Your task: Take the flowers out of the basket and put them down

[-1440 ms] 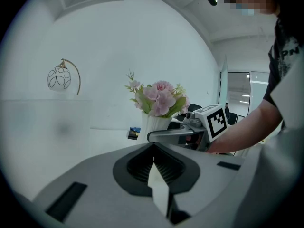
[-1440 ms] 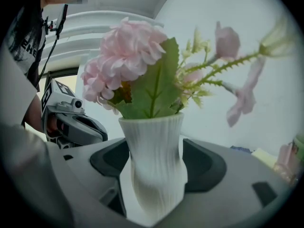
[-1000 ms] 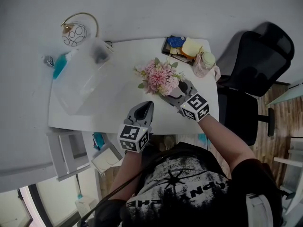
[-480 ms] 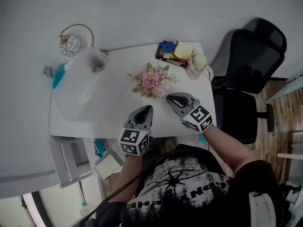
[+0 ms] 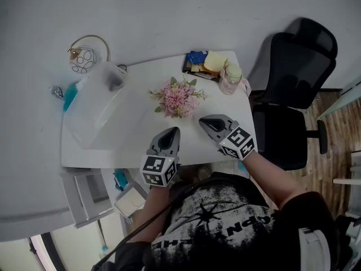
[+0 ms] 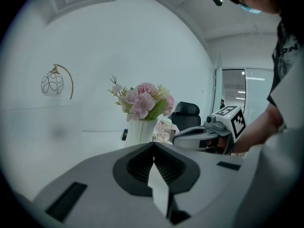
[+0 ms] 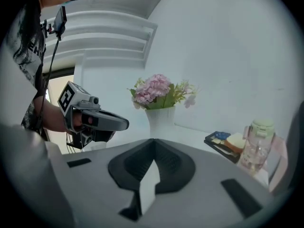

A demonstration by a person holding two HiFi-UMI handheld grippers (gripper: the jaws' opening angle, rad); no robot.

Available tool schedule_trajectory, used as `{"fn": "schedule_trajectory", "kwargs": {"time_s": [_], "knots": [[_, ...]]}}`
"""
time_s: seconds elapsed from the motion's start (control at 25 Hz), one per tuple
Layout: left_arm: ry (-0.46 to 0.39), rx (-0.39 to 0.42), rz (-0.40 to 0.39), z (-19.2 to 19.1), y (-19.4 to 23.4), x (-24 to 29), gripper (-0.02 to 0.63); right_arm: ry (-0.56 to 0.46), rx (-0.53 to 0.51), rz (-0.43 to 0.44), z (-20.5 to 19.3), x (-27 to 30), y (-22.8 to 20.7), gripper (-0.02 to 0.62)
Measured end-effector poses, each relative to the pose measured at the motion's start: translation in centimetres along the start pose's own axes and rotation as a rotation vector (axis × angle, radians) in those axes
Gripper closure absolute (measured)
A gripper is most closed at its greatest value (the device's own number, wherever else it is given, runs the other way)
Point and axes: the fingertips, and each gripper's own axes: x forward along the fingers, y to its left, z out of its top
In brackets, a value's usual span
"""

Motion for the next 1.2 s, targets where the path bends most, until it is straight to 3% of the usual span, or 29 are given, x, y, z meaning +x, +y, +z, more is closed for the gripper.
{"fn": "schedule_trajectory", "kwargs": {"time_s": [1.2], "knots": [[0.012,-0.009,-0.021,-0.2,0.0,0.4,0.592,0.053,-0.069,-0.012,0.3,1.4,0.7,0.580]]}}
